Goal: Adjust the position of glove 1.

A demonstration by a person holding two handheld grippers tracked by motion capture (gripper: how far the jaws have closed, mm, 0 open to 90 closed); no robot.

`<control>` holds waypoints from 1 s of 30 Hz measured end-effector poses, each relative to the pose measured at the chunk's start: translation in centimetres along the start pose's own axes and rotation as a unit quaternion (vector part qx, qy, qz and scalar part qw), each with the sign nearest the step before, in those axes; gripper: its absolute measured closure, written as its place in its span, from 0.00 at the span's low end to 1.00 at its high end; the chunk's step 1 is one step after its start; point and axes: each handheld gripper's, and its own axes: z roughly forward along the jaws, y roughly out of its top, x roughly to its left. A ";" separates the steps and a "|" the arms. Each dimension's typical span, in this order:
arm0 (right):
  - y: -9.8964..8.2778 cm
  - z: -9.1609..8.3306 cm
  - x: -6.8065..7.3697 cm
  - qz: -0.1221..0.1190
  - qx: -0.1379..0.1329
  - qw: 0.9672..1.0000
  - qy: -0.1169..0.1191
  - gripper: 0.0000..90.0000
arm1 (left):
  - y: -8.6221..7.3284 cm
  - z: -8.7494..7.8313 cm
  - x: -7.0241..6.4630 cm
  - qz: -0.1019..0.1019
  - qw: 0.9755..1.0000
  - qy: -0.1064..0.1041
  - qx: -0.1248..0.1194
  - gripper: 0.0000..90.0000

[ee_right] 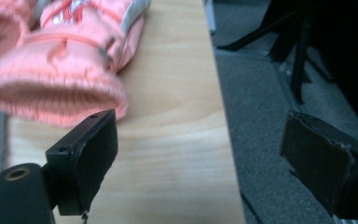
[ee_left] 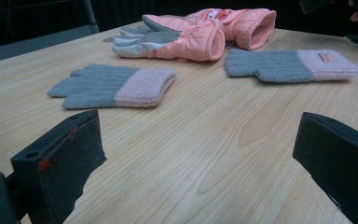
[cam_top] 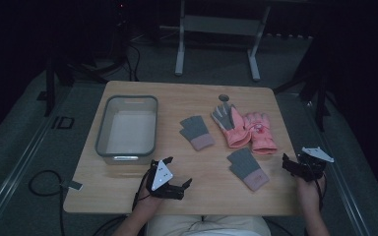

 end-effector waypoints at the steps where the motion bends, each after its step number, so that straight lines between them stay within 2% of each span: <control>1: 0.1 -0.2 0.0 0.003 -0.006 1.000 -0.001 0.13 | 0.0 0.0 0.0 -0.002 1.000 0.000 -0.001 0.01; 2: 0.3 -0.3 0.0 0.004 -0.009 1.000 -0.001 0.14 | 0.0 0.0 0.1 -0.004 1.000 0.000 -0.002 0.01; 3: 0.5 -0.4 0.0 0.009 -0.002 1.000 0.010 0.18 | 0.0 0.0 0.1 -0.004 1.000 -0.001 -0.003 0.01; 5: 0.8 -0.4 -0.2 0.014 0.019 0.999 0.045 0.19 | 0.0 -0.1 0.1 -0.003 1.000 0.000 -0.003 0.01; 7: 1.2 -0.4 -0.4 0.026 0.042 0.995 0.082 0.23 | 0.0 0.0 0.0 -0.002 1.000 -0.001 -0.002 0.01; 8: 1.4 -0.4 -0.3 0.026 0.044 0.995 0.085 0.23 | 0.0 0.0 0.0 -0.002 1.000 -0.001 -0.001 0.01; 11: 2.1 -0.8 0.0 0.015 0.027 0.997 0.073 0.17 | 0.0 0.0 0.0 -0.002 1.000 -0.002 -0.001 0.01; 12: 2.4 -1.0 0.1 0.017 0.021 0.997 0.077 0.14 | 0.0 0.0 0.1 -0.002 1.000 -0.002 -0.001 0.01; 16: 4.0 -1.4 0.6 0.036 0.007 0.995 0.096 0.13 | 0.0 0.0 0.1 -0.007 1.000 -0.003 -0.003 0.01; 18: 4.8 -1.6 1.1 0.037 0.002 0.994 0.100 0.13 | 0.0 0.0 0.1 -0.005 1.000 -0.001 -0.005 0.01; 22: 6.2 -1.5 2.0 0.025 -0.014 0.993 0.118 0.12 | 0.0 -0.1 0.1 -0.003 1.000 0.001 -0.006 0.01; 27: 7.8 -1.6 3.6 -0.005 -0.029 0.990 0.139 0.13 | 0.0 -0.1 0.1 -0.003 1.000 0.001 -0.006 0.01; 30: 8.7 -1.5 4.7 -0.023 -0.034 0.987 0.153 0.16 | 0.0 -0.1 0.1 -0.003 1.000 0.001 -0.006 0.01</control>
